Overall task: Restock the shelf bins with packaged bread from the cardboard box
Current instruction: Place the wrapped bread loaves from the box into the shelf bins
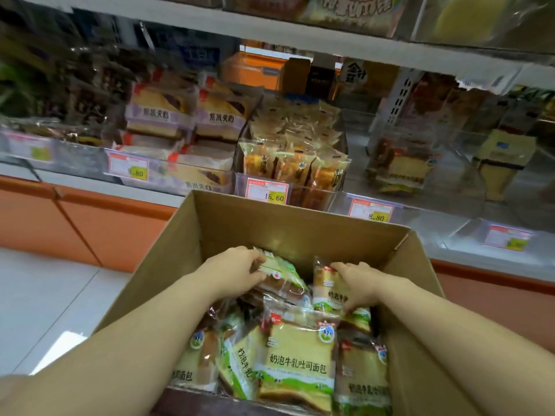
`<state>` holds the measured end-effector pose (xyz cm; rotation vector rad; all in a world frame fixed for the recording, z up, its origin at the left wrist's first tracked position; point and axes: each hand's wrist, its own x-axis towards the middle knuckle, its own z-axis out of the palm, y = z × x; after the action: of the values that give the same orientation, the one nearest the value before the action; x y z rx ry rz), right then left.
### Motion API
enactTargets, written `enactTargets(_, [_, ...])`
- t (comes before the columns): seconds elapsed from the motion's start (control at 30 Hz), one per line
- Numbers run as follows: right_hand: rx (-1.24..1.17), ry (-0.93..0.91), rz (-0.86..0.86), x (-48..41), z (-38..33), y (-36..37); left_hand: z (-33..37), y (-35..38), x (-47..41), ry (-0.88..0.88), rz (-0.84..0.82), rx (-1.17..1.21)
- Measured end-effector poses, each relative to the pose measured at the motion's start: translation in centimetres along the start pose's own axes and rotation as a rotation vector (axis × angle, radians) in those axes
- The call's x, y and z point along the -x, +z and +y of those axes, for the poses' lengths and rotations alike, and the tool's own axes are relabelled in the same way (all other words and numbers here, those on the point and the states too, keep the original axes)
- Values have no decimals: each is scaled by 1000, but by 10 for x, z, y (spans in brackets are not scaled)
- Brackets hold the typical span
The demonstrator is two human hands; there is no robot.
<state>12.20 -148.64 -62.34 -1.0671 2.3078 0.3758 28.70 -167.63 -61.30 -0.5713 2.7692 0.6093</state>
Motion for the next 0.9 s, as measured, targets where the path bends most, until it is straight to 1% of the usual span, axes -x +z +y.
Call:
enactTargets(0.1, [-35,32,-3,-7,2,2,-1,6,-5,0,-40,82])
enactTargets(0.2, [95,61,-34,-6,3,2,1,11,-10,-28,-30,157])
enactTargets(0.27, [134,58,-26,-3,5,1,0,12,-15,-55,-47,195])
enactTargets(0.33, [105,44,16,2,9,-3,-2,14,-18,-52,-109,225])
enactTargets(0.4, [23,1,49,9,12,-7,1,16,-17,-1,-142,189])
enactTargets(0.47, [-99,-36,51,17,13,-10,7,19,-16,44,-85,79])
enactTargets(0.57, [-150,-98,87,35,9,-19,14,20,-14,96,65,-73])
enactTargets(0.63, [-149,-132,154,50,9,-27,17,15,-13,121,153,-145])
enactTargets(0.7, [-101,-143,261,65,10,-37,20,6,-12,149,214,-206])
enactTargets(0.8, [-41,-145,438,88,16,-52,27,-4,-11,242,216,-339])
enactTargets(0.9, [-58,-119,593,107,25,-64,38,-11,-6,306,250,-423])
